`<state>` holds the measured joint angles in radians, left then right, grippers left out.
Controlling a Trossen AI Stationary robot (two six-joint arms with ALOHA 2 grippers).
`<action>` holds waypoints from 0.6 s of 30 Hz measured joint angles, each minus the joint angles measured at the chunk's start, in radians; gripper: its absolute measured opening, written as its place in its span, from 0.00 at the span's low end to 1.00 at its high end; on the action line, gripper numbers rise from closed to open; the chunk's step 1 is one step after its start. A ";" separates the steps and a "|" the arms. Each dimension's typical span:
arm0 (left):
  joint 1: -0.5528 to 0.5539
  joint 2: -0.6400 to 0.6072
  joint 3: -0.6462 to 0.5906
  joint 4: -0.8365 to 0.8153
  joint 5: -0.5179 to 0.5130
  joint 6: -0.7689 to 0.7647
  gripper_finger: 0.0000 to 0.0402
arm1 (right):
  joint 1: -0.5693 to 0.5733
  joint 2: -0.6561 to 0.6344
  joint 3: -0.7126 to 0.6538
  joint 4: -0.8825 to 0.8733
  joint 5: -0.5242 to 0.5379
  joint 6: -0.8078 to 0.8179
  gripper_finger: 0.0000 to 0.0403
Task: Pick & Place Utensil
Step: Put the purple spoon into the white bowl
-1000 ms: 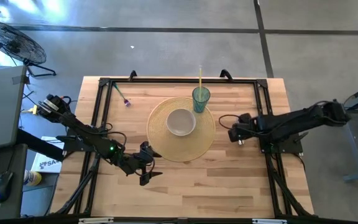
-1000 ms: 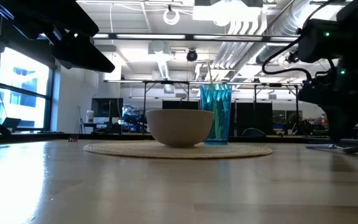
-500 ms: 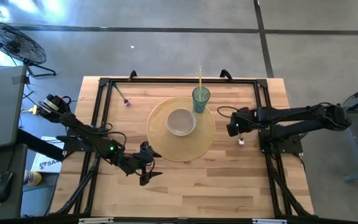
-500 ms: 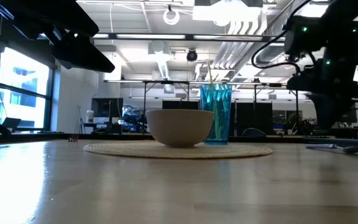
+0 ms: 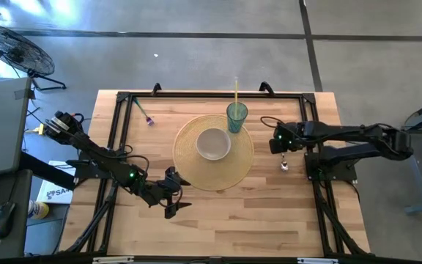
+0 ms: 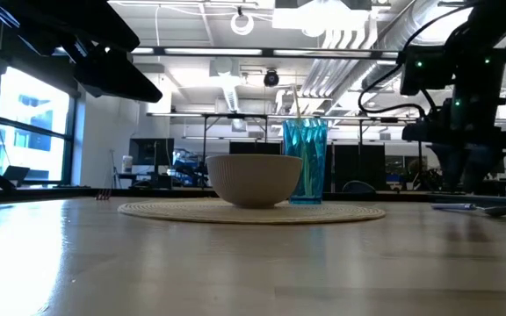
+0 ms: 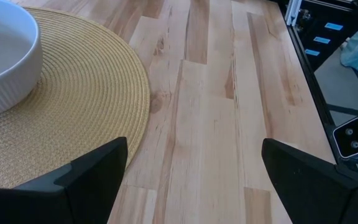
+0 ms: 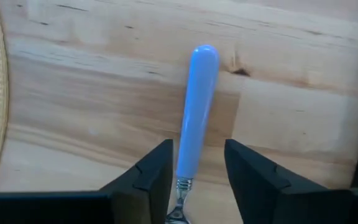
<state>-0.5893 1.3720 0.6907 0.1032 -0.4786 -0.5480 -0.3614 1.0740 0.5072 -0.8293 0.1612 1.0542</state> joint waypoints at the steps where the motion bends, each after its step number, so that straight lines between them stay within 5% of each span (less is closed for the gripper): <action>1: 0.000 0.000 0.000 0.000 0.000 0.000 0.91 | 0.000 0.001 0.000 0.003 0.000 0.000 0.35; 18: 0.000 0.000 0.000 0.000 0.000 0.000 0.91 | -0.049 0.200 0.000 0.145 -0.037 -0.042 0.24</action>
<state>-0.5895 1.3720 0.6907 0.1032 -0.4786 -0.5476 -0.4101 1.2743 0.5074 -0.6840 0.1242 1.0122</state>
